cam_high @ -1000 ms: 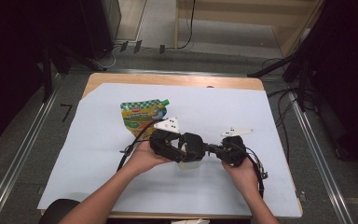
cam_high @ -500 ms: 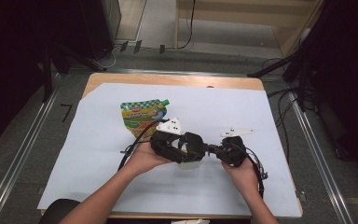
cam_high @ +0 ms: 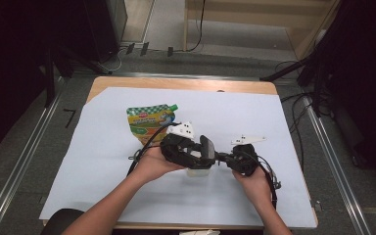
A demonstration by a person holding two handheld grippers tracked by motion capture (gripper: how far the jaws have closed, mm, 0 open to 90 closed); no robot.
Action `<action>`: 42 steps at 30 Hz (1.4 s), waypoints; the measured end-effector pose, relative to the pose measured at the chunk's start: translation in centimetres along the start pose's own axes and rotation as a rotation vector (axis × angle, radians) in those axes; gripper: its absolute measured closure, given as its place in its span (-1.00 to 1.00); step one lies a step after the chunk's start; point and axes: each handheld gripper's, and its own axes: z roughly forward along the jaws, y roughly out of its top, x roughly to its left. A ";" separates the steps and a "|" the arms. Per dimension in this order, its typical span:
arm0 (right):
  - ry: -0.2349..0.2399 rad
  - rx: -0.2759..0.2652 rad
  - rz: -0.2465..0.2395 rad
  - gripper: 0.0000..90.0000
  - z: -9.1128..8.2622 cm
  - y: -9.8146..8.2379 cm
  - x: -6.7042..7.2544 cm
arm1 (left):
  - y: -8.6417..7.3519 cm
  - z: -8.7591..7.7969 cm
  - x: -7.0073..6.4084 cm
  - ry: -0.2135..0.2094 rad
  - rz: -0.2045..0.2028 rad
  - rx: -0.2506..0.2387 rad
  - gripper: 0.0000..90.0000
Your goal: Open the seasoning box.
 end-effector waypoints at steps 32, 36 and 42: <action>0.013 -0.049 0.023 1.00 -2.0 -0.5 1.1 | 2.3 1.4 -1.4 -0.074 0.013 0.045 0.74; 0.006 -0.048 0.021 1.00 -1.9 -0.5 1.1 | 2.7 2.0 -1.3 -0.090 0.001 0.053 0.74; 0.023 -0.051 0.010 1.00 -1.9 -0.4 1.5 | 2.7 2.2 -0.7 -0.097 -0.024 0.053 0.75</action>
